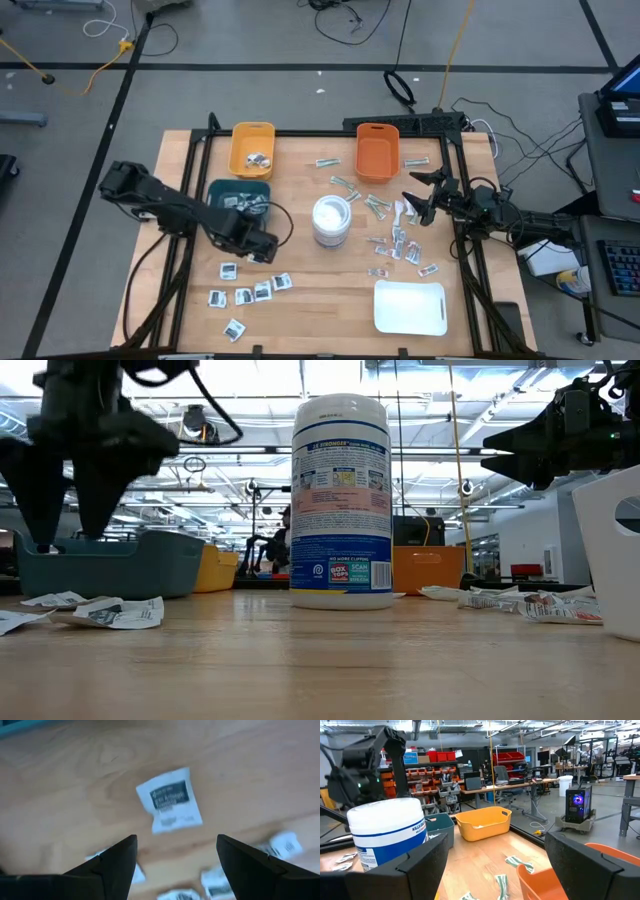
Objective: Pick & Place First Aid Supplies
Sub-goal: Put the black pad into the yellow bin
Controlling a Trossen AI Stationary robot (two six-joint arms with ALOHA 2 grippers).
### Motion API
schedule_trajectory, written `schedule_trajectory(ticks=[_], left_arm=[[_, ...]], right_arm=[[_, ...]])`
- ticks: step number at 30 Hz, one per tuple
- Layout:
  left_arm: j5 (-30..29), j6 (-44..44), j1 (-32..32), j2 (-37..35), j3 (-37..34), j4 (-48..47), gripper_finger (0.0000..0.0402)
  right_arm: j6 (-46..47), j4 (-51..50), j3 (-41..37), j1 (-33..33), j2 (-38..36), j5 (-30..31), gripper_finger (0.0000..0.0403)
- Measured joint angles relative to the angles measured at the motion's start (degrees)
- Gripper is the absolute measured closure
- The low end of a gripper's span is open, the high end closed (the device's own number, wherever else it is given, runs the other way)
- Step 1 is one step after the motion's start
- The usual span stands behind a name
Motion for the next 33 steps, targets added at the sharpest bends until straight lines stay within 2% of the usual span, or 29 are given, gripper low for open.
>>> schedule_trajectory(ticks=[8, 16, 20, 29, 31, 33], left_arm=[[-5.5, -1.3, -1.2, 6.3, -2.6, 4.2, 0.0128], [-5.9, 0.0, -1.5, 8.7, -3.8, 7.6, 0.0140], [-5.8, 0.6, -1.6, 8.8, -3.8, 9.7, 0.0197], [-5.4, 0.6, -2.5, 8.8, -3.8, 9.6, 0.0376], [-4.9, 0.5, -2.8, 8.2, -3.7, 9.2, 0.0392], [-4.2, 0.5, -3.2, 7.3, -3.0, 8.8, 0.0387]], right_arm=[[0.0, 0.0, 0.0, 0.0, 0.0, 0.0, 0.0078], [0.0, 0.0, 0.0, 0.0, 0.0, 0.0, 0.0080], [0.0, 0.0, 0.0, 0.0, 0.0, 0.0, 0.0078], [0.0, 0.0, 0.0, 0.0, 0.0, 0.0, 0.0078], [0.0, 0.0, 0.0, 0.0, 0.0, 0.0, 0.0078], [0.0, 0.0, 0.0, 0.0, 0.0, 0.0, 0.0078]])
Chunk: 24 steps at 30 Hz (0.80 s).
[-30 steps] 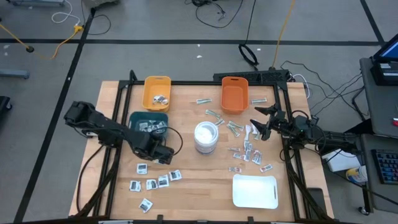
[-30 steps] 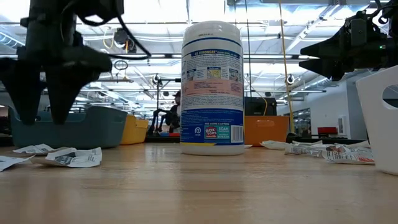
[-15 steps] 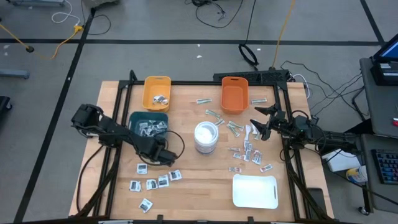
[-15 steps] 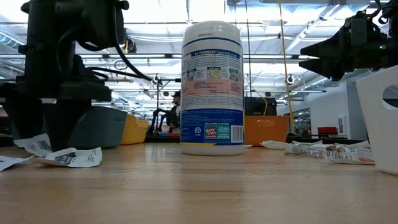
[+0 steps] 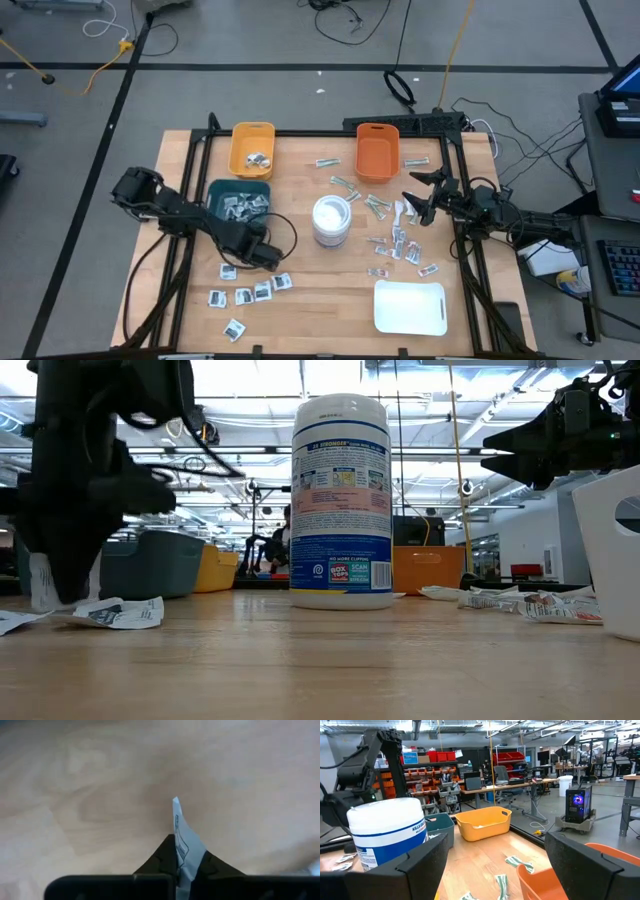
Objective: Pick & Place First Aid Supplies
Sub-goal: Put the black pad into the yellow bin
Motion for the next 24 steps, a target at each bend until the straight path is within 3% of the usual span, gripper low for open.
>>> schedule_trajectory(ticks=[13, 24], left_arm=[[0.1, 1.6, -0.2, -12.9, 3.2, -8.4, 0.0390], [-1.4, 1.6, 1.6, -21.0, 3.2, -22.1, 0.0395]], right_arm=[[0.0, 0.0, 0.0, 0.0, 0.0, 0.0, 0.0076], [0.0, 0.0, 0.0, 0.0, 0.0, 0.0, 0.0080]])
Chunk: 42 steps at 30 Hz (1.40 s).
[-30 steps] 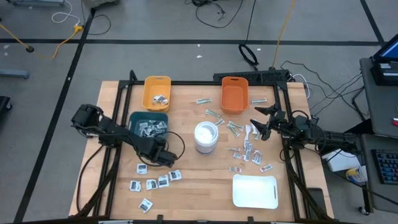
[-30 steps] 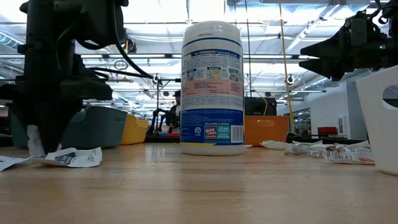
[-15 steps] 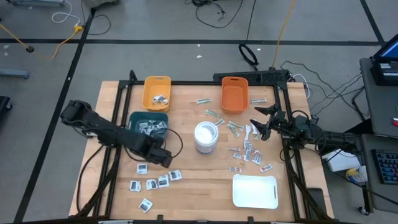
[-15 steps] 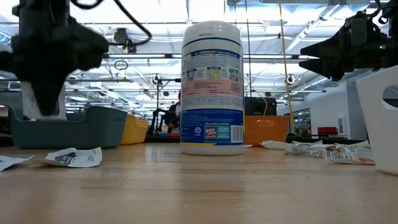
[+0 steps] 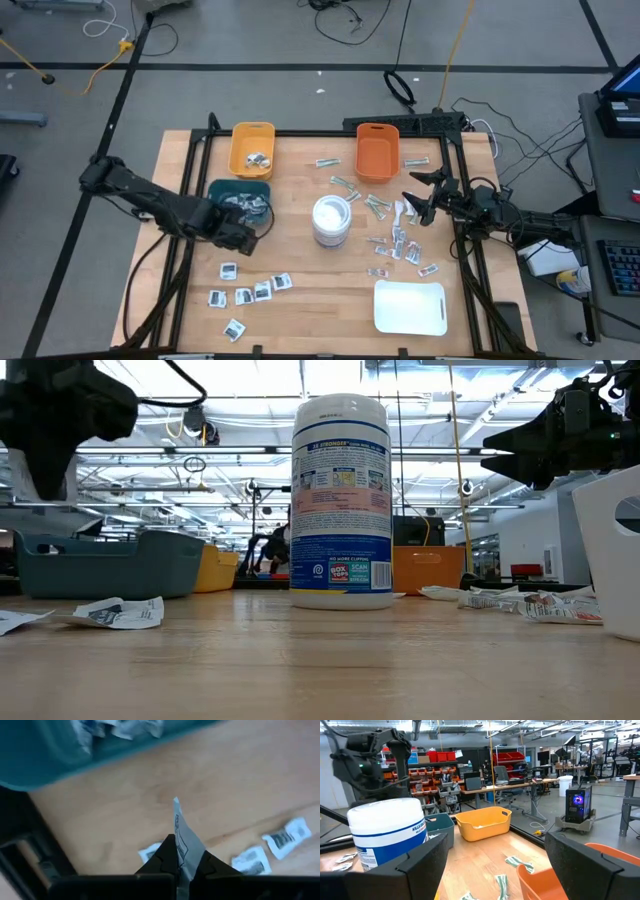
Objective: Pick & Place First Aid Supplies
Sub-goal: Put the black pad into the yellow bin
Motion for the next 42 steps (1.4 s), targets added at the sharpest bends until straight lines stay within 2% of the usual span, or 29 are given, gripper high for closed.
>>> schedule_trajectory(ticks=[2, 5, 13, 18, 22, 26, 30, 42], left_arm=[[0.0, 2.1, 2.8, -0.7, 0.0, -1.5, 0.0395], [0.3, 9.0, 10.2, -1.0, 0.0, -1.3, 0.0397], [0.4, 32.5, 36.9, -0.8, 4.4, -1.2, 0.0397], [0.4, 46.3, 51.8, 4.1, 9.9, -2.3, 0.0398], [0.5, 54.8, 60.5, 9.9, 15.6, -2.8, 0.0399], [0.4, 60.1, 66.3, 15.4, 21.6, -3.3, 0.0399], [-0.2, 63.2, 69.5, 21.3, 25.1, -2.7, 0.0400], [0.2, 66.1, 73.3, 34.4, 25.6, 6.9, 0.0401]], right_arm=[[0.0, 0.0, 0.0, 0.0, 0.0, 0.0, 0.0080], [0.0, 0.0, 0.0, 0.0, 0.0, 0.0, 0.0080], [0.0, 0.0, 0.0, 0.0, 0.0, 0.0, 0.0080], [0.0, 0.0, 0.0, 0.0, 0.0, 0.0, 0.0079], [0.0, 0.0, 0.0, 0.0, 0.0, 0.0, 0.0078], [0.0, 0.0, 0.0, 0.0, 0.0, 0.0, 0.0078], [0.0, 0.0, 0.0, 0.0, 0.0, 0.0, 0.0079], [0.0, 0.0, 0.0, 0.0, 0.0, 0.0, 0.0078]])
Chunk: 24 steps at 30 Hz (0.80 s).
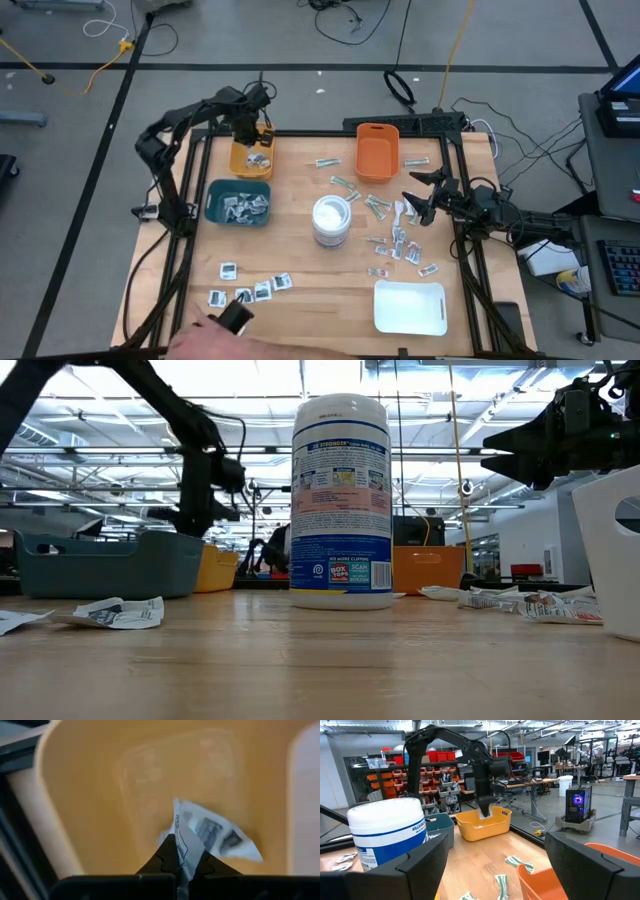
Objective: Pick & Place First Aid Supplies
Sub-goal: Put the black pad into the yellow bin
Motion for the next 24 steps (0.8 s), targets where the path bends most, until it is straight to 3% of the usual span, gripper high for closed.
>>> schedule_trajectory(ticks=[5, 9, 17, 24], left_arm=[[0.5, 0.8, 0.3, 3.4, 0.0, 1.1, 0.0397], [1.9, 0.9, 0.3, 3.4, 0.0, 2.1, 0.0365], [8.8, 2.7, 0.6, 2.8, 0.0, 1.2, 0.0216], [11.9, 16.1, -0.3, -2.8, 0.0, -2.8, 0.0121]], right_arm=[[0.0, 0.0, 0.0, 0.0, 0.0, 0.0, 0.0078], [0.0, 0.0, 0.0, 0.0, 0.0, 0.0, 0.0079], [0.0, 0.0, 0.0, 0.0, 0.0, 0.0, 0.0078], [0.0, 0.0, 0.0, 0.0, 0.0, 0.0, 0.0082]])
